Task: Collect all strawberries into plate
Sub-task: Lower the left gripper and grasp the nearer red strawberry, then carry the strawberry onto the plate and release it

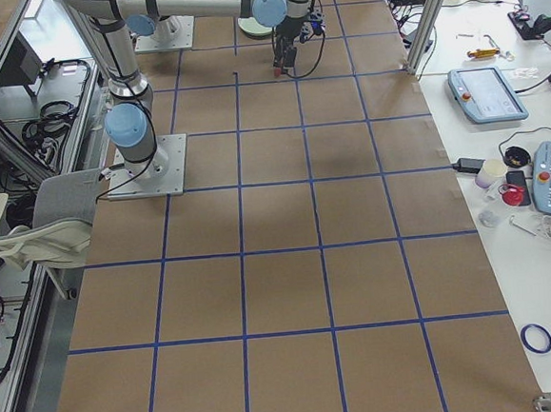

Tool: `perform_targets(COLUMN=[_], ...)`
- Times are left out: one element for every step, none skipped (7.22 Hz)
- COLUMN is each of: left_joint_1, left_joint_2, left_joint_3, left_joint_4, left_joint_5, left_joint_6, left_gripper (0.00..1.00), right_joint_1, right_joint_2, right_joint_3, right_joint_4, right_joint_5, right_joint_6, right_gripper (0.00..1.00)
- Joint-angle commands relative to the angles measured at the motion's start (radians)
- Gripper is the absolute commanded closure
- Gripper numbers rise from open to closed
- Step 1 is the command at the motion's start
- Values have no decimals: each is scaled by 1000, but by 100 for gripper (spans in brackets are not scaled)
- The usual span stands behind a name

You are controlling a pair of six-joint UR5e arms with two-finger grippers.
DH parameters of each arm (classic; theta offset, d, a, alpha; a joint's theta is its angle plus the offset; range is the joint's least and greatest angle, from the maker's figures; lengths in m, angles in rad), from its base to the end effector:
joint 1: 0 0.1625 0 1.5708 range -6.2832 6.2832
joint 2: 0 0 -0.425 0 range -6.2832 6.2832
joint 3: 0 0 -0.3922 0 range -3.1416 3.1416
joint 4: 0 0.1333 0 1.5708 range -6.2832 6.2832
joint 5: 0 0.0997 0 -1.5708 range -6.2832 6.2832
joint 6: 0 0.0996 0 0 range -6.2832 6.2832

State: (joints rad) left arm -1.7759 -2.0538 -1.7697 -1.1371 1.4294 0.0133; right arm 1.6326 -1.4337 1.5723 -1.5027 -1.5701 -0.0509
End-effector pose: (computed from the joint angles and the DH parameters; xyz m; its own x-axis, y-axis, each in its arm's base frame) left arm -0.2612 -0.5323 0.1716 -0.9736 0.1803 0.1399 0.2104 0.9467 0.2438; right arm 0.1655 -0.5144 0.4114 -0.9937 -0.1112 -0.0111 -0.1111 0.9724 0.2049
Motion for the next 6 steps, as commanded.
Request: perform_targets(left_joint_1=[6,15,70,134,182,226], left_joint_2=[20,38,70,114,147,161], left_joint_3=[6,7,16,24,24,19], left_joint_4=[0,-25,-96,-184,-282,-318], left_joint_5=[5,63,83,95,240,343], left_joint_6=[4,17,42,115,192,261], left_gripper=[100,100,100,100,100,100], right_joint_1=[1,1,0,0,0,0], right_joint_2=[1,1,1,1,1,1], right_joint_3=[0,0,-2,-2,-2,-2], right_joint_4=[-1,-1,-1,-1,-1,-5], right_joint_5=[-1,-1,-1,-1,-1,-1], right_joint_6=[0,0,0,0,0,2], right_gripper=[0,0,0,0,0,0])
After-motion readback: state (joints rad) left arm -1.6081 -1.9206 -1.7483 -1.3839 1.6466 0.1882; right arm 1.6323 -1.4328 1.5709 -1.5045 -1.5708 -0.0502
